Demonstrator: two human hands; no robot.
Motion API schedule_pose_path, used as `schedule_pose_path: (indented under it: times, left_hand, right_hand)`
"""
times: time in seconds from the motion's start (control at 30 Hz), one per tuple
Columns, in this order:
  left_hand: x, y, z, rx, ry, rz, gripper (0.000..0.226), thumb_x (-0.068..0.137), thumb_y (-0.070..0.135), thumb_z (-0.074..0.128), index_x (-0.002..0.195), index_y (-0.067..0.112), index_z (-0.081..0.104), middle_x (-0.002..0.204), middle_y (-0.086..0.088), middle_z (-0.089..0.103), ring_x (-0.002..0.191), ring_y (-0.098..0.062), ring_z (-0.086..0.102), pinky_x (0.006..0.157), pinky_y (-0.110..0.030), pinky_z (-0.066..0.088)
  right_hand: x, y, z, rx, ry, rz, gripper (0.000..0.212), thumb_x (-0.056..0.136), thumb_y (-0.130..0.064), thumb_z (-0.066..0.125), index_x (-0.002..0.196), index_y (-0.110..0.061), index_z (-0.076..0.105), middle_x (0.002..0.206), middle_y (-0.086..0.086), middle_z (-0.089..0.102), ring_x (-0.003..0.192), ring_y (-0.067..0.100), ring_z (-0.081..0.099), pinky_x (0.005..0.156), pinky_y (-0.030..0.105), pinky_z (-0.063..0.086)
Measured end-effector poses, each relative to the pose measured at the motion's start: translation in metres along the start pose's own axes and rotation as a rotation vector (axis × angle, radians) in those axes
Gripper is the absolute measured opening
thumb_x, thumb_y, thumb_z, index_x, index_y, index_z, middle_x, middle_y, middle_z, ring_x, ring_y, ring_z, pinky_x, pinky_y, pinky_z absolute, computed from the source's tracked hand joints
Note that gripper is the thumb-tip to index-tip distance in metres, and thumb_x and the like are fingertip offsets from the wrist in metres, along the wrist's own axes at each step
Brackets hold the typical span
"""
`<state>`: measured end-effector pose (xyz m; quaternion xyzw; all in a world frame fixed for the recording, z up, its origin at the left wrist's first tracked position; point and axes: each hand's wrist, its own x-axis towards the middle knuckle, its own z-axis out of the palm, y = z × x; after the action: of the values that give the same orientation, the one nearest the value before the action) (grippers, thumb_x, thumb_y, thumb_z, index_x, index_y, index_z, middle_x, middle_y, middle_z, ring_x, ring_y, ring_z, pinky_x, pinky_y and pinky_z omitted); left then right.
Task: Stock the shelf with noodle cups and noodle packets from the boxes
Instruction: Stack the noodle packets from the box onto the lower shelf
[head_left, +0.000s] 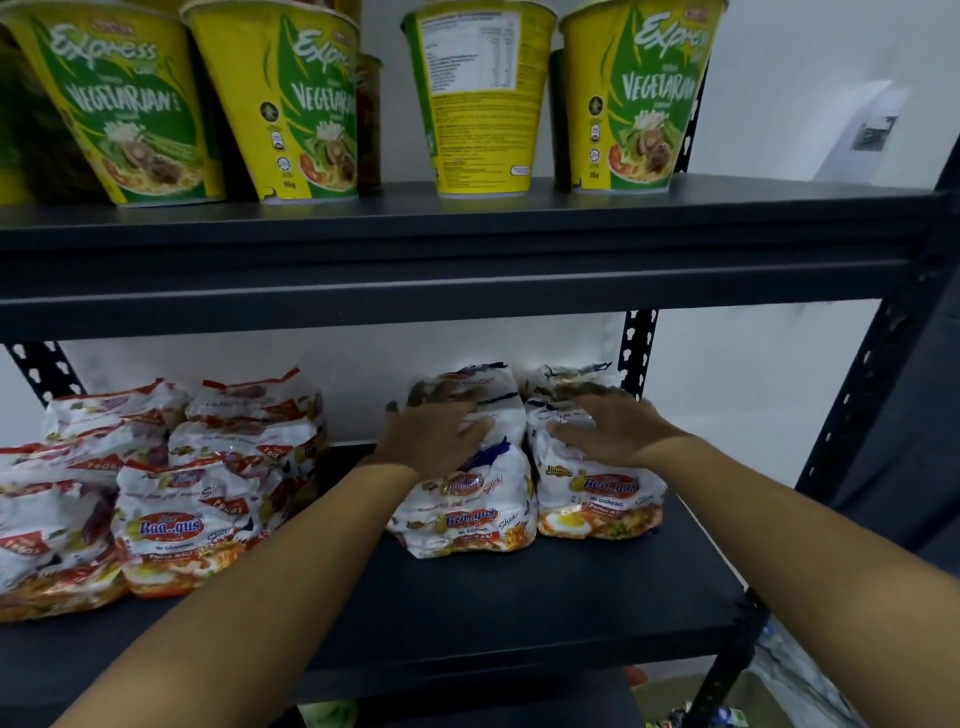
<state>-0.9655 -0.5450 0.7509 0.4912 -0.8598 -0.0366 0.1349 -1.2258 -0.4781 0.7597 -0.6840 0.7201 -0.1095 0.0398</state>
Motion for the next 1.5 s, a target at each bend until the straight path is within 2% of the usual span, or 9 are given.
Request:
schedule_pose_path:
  times: [0.13,0.47,0.6,0.7,0.8,0.87,1.1,1.27,1.5]
  left_hand:
    - [0.013,-0.003,0.01,-0.073,-0.123,0.012,0.063,0.102,0.068,0.031,0.158,0.041,0.031,0.168,0.0,0.027,0.151,-0.033,0.029,0.123,-0.051,0.024]
    - [0.03,-0.024,0.037,-0.058,-0.137,-0.016,0.091,0.07,0.1,0.001,0.151,0.059,0.013,0.169,0.012,0.022,0.154,-0.037,0.02,0.118,-0.064,0.025]
    - [0.023,-0.015,0.029,0.016,-0.189,-0.035,0.07,0.09,0.085,0.011,0.154,0.057,0.016,0.17,0.014,0.015,0.155,-0.038,0.014,0.117,-0.074,0.011]
    - [0.01,-0.007,0.013,0.023,-0.111,0.007,0.061,0.1,0.073,0.019,0.156,0.05,0.025,0.169,0.008,0.024,0.153,-0.032,0.024,0.118,-0.073,0.008]
    - [-0.014,-0.003,-0.002,-0.023,0.035,0.148,0.074,0.092,0.079,0.016,0.153,0.043,0.037,0.16,0.006,0.041,0.145,-0.025,0.04,0.118,-0.057,0.03]
    - [-0.03,-0.003,-0.008,0.057,-0.025,0.185,0.083,0.086,0.084,0.015,0.155,0.042,0.034,0.163,0.009,0.036,0.149,-0.021,0.031,0.12,-0.051,0.027]
    - [-0.055,0.004,0.015,0.31,-0.097,0.212,0.102,0.079,0.085,0.055,0.16,0.043,0.01,0.165,0.005,0.024,0.148,-0.025,0.028,0.119,-0.051,0.025]
    - [-0.054,0.005,0.035,0.355,0.059,0.195,0.091,0.086,0.072,0.059,0.159,0.042,0.013,0.158,0.003,0.033,0.14,-0.027,0.036,0.112,-0.052,0.031]
    - [-0.053,0.009,0.039,0.356,0.074,0.193,0.088,0.089,0.068,0.059,0.16,0.04,0.015,0.16,0.003,0.034,0.145,-0.028,0.033,0.116,-0.054,0.026]
  right_hand:
    - [0.013,0.005,0.012,0.008,-0.114,0.037,0.092,0.077,-0.094,0.024,0.156,-0.048,0.023,0.166,-0.008,0.026,0.151,0.028,0.025,0.117,0.059,0.024]
    - [0.011,0.005,0.022,-0.102,-0.1,0.078,0.085,0.084,-0.089,0.015,0.158,-0.046,0.016,0.169,-0.007,0.016,0.154,0.029,0.015,0.119,0.058,0.018]
    - [0.008,0.006,0.024,-0.057,-0.083,0.065,0.089,0.082,-0.09,0.011,0.159,-0.045,0.017,0.169,-0.008,0.016,0.156,0.026,0.011,0.122,0.059,0.011]
    - [-0.005,0.005,0.019,-0.07,0.09,-0.005,0.087,0.085,-0.087,0.011,0.156,-0.04,0.03,0.165,-0.008,0.028,0.153,0.02,0.021,0.123,0.055,0.012]
    - [-0.028,0.002,0.017,-0.106,0.123,-0.065,0.084,0.088,-0.085,0.021,0.158,-0.038,0.023,0.165,-0.012,0.026,0.153,0.015,0.019,0.125,0.052,0.007]
    - [-0.042,0.001,0.019,-0.16,0.053,-0.069,0.086,0.086,-0.087,0.03,0.159,-0.044,0.014,0.167,-0.014,0.018,0.154,0.017,0.014,0.124,0.054,0.005]
    - [-0.044,0.006,0.027,-0.274,-0.063,-0.115,0.083,0.092,-0.066,0.056,0.154,-0.056,0.002,0.167,-0.011,0.012,0.152,0.025,0.017,0.118,0.059,0.014]
    - [-0.048,0.013,0.026,-0.249,-0.025,-0.16,0.077,0.098,-0.052,0.057,0.156,-0.053,0.007,0.167,-0.017,0.014,0.153,0.022,0.017,0.12,0.056,0.013]
    - [-0.054,0.014,0.023,-0.246,-0.047,-0.19,0.076,0.101,-0.048,0.055,0.157,-0.051,0.005,0.168,-0.017,0.011,0.155,0.021,0.011,0.122,0.057,0.008]
